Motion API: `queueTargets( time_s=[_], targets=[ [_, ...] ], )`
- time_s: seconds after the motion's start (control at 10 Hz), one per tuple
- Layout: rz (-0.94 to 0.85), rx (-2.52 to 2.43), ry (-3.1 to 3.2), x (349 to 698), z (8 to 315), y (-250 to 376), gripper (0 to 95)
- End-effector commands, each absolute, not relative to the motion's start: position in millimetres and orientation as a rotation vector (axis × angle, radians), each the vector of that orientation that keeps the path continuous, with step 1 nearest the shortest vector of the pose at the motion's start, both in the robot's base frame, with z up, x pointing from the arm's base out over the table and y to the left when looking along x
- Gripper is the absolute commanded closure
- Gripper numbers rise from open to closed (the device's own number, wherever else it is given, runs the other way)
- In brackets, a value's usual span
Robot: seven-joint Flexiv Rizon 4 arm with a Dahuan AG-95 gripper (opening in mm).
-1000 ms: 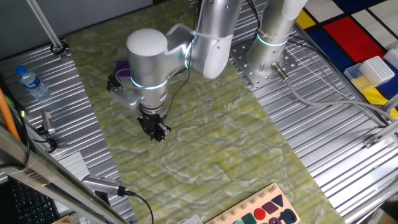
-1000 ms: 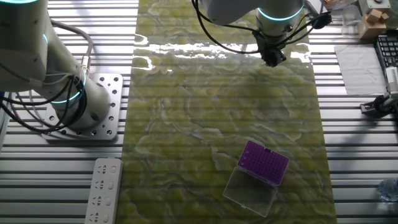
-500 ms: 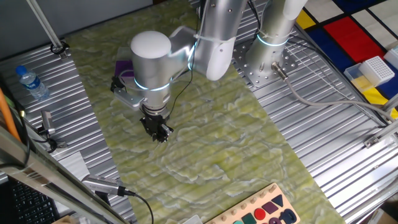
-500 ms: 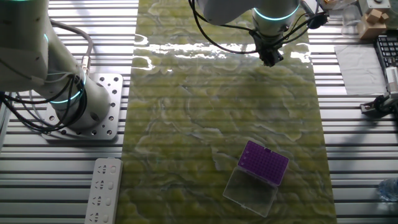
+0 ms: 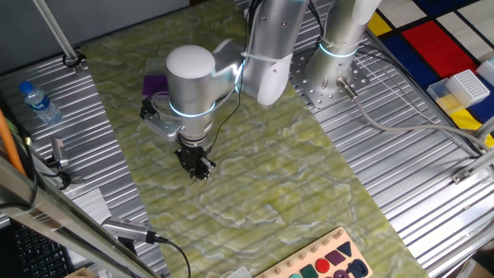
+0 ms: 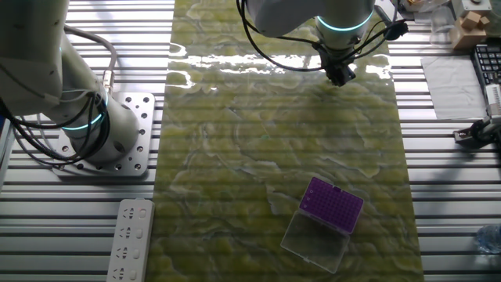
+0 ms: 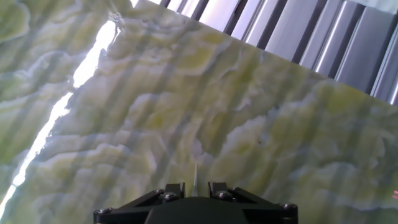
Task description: Insert a small pipette tip into the holder for small pipette tips
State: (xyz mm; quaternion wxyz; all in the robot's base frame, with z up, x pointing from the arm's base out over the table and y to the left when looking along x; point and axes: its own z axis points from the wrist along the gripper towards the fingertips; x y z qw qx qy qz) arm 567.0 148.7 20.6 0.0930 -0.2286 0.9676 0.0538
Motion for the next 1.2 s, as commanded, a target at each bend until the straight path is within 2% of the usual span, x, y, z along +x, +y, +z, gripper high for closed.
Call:
queueTargets(
  time_s=[0.1, 1.2],
  targets=[
    [0.153, -0.685, 2.871, 566.9, 19.9, 148.7, 76.0],
    [0.143, -0.700, 2.862, 565.7, 13.4, 148.8, 76.0]
  ],
)
